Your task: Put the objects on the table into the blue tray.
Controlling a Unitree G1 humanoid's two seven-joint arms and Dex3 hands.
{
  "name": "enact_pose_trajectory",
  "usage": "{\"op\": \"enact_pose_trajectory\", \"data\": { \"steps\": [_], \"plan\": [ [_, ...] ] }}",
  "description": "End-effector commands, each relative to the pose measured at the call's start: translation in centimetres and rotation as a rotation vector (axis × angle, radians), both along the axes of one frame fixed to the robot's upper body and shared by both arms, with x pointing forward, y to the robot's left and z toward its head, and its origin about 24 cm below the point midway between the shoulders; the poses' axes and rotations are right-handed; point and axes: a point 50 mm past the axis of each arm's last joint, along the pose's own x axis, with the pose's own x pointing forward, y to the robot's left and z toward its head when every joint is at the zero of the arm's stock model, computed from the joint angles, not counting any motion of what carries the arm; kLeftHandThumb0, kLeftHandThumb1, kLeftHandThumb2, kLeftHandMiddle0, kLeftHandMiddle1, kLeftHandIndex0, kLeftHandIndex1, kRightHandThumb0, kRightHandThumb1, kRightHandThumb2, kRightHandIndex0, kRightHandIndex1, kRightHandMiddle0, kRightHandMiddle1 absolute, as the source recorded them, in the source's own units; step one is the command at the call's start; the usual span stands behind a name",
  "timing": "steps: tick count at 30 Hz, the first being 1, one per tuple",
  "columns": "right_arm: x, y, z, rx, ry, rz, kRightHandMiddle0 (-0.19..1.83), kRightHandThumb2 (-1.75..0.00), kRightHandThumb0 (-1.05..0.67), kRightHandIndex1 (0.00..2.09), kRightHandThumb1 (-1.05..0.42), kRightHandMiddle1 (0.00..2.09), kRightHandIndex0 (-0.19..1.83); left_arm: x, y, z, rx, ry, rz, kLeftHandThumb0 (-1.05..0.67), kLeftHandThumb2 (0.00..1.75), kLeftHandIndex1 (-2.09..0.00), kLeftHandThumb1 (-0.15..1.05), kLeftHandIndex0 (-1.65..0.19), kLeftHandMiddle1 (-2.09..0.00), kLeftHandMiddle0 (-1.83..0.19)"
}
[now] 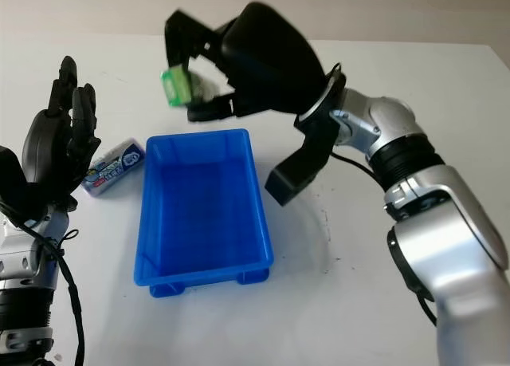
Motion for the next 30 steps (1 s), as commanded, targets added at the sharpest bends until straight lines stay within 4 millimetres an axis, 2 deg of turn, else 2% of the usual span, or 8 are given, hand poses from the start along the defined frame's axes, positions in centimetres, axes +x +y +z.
{"op": "enact_pose_trajectory", "data": {
  "steps": [1,5,7,8,11,14,22,30],
  "plan": [
    [-0.3,0.3,0.1,-0.004,0.033,0.023,0.65,-0.26,-0.57,2.09,-1.05,2.09,0.89,-0.1,-0.2,0.3,0.003,-0.013,0.001,-0.82,0.64,-0.03,1.05,0.18,-0.06,0.15],
    [-0.2,0.0,-0.1,-0.115,0.138,-0.036,0.43,-0.27,-0.62,2.00,-1.05,2.02,0.58,-0.2,-0.2,0.1,-0.007,-0.011,0.002,-0.82,0.64,-0.03,1.05,0.18,-0.06,0.15],
    [-0.2,-0.2,0.0,-0.186,0.211,-0.067,0.28,-0.27,-0.66,1.60,-1.05,1.66,0.40,-0.2,-0.2,0.1,-0.007,-0.011,0.005,-0.82,0.63,-0.03,1.05,0.17,-0.06,0.15],
    [-0.2,-0.2,0.1,-0.220,0.243,-0.077,0.15,-0.28,-0.69,1.18,-1.05,1.24,0.26,-0.2,-0.2,0.1,-0.006,-0.011,0.005,-0.82,0.63,-0.04,1.05,0.17,-0.06,0.15],
    [-0.4,-0.4,0.4,-0.316,0.345,-0.116,0.00,-0.27,-0.75,0.38,-1.05,0.52,0.06,-0.2,-0.2,0.0,-0.006,-0.007,0.001,-0.81,0.64,-0.03,1.05,0.18,-0.05,0.15],
    [-0.8,-0.4,0.8,-0.386,0.408,-0.147,-0.15,-0.26,-0.81,0.06,-1.05,0.14,-0.14,-0.2,-0.2,0.1,-0.003,-0.009,-0.001,-0.81,0.64,-0.04,1.05,0.19,-0.05,0.15],
    [-1.2,-0.9,1.7,-0.313,0.367,-0.151,-0.19,-0.35,-0.88,0.00,-1.05,0.00,-0.19,-0.1,-0.2,0.0,-0.002,-0.008,-0.002,-0.81,0.63,-0.04,1.05,0.18,-0.05,0.15],
    [0.1,-4.3,1.4,0.202,0.517,-0.162,-0.19,-0.56,-0.89,0.00,-1.05,0.00,-0.19,-0.3,0.0,-0.1,-0.005,-0.006,0.002,-0.81,0.63,-0.05,1.05,0.18,-0.05,0.15]
  ]
}}
